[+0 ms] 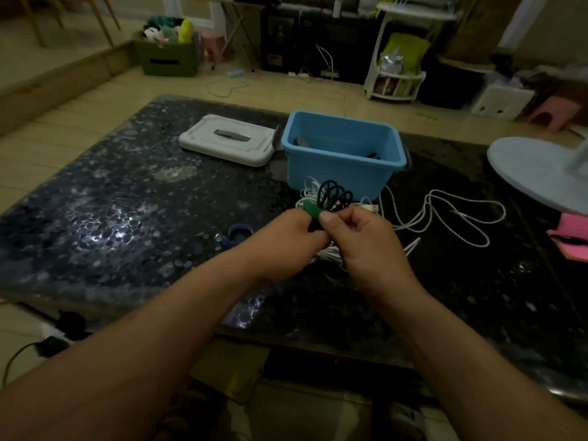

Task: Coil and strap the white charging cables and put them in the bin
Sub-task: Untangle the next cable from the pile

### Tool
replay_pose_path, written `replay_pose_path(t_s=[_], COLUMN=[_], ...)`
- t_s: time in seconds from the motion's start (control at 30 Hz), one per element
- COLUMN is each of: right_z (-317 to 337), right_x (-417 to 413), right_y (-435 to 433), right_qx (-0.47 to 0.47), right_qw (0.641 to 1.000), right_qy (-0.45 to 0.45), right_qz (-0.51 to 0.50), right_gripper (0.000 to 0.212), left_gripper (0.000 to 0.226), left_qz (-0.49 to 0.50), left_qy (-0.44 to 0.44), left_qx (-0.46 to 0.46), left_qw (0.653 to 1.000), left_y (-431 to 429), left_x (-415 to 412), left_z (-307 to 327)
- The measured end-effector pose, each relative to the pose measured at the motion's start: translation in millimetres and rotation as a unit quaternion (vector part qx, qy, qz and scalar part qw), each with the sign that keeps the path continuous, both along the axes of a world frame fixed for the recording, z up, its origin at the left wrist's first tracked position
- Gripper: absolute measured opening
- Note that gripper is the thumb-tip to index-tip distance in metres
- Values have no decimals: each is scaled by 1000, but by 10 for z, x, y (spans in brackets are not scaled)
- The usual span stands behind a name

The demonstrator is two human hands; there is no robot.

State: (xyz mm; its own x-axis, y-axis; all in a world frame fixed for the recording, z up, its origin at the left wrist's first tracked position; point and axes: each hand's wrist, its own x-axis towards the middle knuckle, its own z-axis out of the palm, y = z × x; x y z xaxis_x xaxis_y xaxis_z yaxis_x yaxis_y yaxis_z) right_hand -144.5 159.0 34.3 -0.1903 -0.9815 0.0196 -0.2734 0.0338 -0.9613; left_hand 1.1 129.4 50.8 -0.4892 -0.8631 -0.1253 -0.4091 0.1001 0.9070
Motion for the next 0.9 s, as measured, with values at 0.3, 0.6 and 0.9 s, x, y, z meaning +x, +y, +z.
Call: replay_pose_path(t_s=[0.3, 0.6, 0.9], right_z=[56, 37, 147], right_x=[52, -4, -167], right_y=[40, 37, 92], right_qx=[-26, -70, -56], right_qw=[999, 997, 973], right_qy=[-40, -42, -198], right_qz=[-11, 2, 106], right_gripper=[21, 19, 18], left_gripper=[33, 25, 34], left_qz=[124, 163, 99], left_qy=[207, 262, 306], left_qx=[166, 111, 131], left_qw=[956, 945, 938], left_y=[-9, -24, -45], left_x=[-53, -104, -171], left_z=[-43, 22, 81])
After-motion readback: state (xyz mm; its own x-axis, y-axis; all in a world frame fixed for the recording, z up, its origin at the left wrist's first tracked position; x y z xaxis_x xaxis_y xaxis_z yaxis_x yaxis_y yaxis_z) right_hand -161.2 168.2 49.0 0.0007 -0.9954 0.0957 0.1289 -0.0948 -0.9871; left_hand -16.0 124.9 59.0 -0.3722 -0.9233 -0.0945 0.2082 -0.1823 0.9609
